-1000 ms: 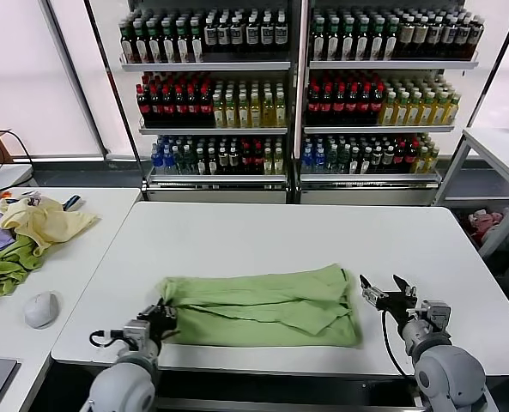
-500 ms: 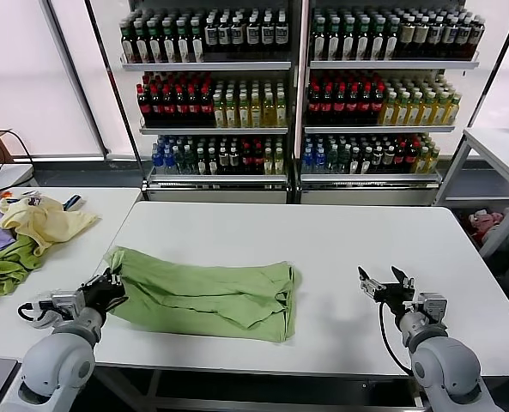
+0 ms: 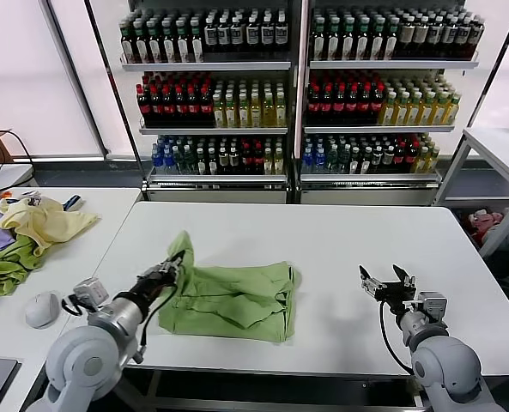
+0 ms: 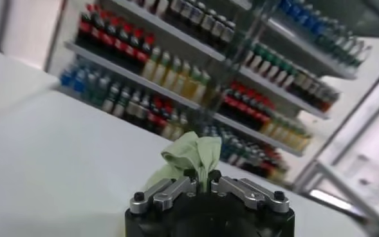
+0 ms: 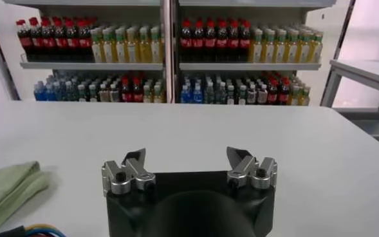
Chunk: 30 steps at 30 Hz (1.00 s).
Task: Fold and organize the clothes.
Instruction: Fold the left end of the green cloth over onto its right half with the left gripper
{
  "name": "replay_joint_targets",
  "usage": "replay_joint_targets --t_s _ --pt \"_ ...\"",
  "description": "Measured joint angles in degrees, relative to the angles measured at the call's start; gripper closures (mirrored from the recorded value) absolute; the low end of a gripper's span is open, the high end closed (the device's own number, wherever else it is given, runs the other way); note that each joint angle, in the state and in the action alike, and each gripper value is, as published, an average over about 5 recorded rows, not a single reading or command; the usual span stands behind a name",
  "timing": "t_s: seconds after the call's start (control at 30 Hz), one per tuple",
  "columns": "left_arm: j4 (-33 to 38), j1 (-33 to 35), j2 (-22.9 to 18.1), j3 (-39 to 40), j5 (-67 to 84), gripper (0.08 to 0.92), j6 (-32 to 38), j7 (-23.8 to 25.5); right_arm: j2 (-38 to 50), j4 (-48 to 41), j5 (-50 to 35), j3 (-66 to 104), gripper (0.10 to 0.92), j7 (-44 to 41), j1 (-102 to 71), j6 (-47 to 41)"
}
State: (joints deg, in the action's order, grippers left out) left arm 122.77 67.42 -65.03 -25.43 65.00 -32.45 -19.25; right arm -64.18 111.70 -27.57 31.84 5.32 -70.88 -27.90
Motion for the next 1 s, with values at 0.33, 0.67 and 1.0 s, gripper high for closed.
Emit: replay_joint_targets --t_s 0.33,0.67,1.0 --pt "-1.81 -3.74 -3.62 9.77 0.42 0.852 -0.13 -2.40 -0.64 -0.26 1.09 -0.87 0.203 -0.08 0.16 0.22" --pt "-6.02 -7.45 -6.49 16.51 -2.93 0.827 0.56 -2.83 -1.39 -0.04 2.26 -1.55 0.203 -0.08 -0.15 0.44" --pt "-6.96 -7.77 -8.94 19.30 -4.85 0.555 3.57 -1.48 -1.81 0.74 2.99 -1.65 0.203 0.03 -0.40 0.50"
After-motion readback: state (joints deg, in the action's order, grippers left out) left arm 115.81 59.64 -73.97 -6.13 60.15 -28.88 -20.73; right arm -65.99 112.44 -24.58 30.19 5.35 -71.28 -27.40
